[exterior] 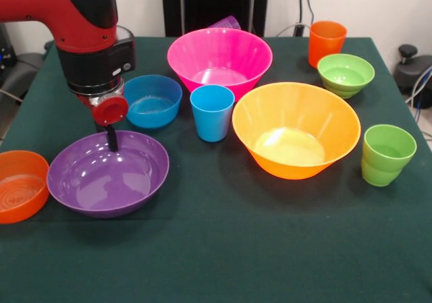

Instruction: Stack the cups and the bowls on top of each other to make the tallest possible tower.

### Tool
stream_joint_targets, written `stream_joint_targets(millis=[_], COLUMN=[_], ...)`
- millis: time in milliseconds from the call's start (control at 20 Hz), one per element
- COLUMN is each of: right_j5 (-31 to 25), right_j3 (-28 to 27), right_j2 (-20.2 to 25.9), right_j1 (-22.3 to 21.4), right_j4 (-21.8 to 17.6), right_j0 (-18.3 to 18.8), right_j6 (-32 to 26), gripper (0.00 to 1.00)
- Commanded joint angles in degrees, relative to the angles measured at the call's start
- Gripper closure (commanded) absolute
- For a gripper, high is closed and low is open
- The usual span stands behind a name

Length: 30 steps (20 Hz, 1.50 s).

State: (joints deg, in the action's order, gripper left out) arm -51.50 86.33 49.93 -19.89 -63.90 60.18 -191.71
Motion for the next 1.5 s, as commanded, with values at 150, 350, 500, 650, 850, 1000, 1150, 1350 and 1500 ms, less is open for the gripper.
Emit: stream_joint_targets(millis=[150,350,500,650,850,1000,1150,1350,1500], right_j5=[0.39,0.24,0.66,0.48,-0.07,0.23,1.83,4.55,7.05], right_j3=[1.51,1.47,1.79,1.95,1.84,2.29,2.97,2.22,2.21], right_j2=[-3.38,-2.78,-2.51,-2.61,-2.44,-1.67,0.93,3.02,3.40], right_j1=[2.27,2.82,2.92,2.67,1.82,0.81,-0.43,0.77,1.57], right_j4=[-3.93,-3.38,-3.23,-3.07,-2.39,-1.90,-0.59,0.12,-0.73], right_j0=[-1.87,-1.23,-0.98,-1.13,-1.30,-1.02,-0.02,1.17,1.50], right_j6=[-2.58,-4.71,-4.85,-3.91,-2.44,-2.10,-2.49,-2.11,-0.43], gripper=[1.00,1.00,1.00,1.00,1.00,1.00,1.00,1.00,1.00])
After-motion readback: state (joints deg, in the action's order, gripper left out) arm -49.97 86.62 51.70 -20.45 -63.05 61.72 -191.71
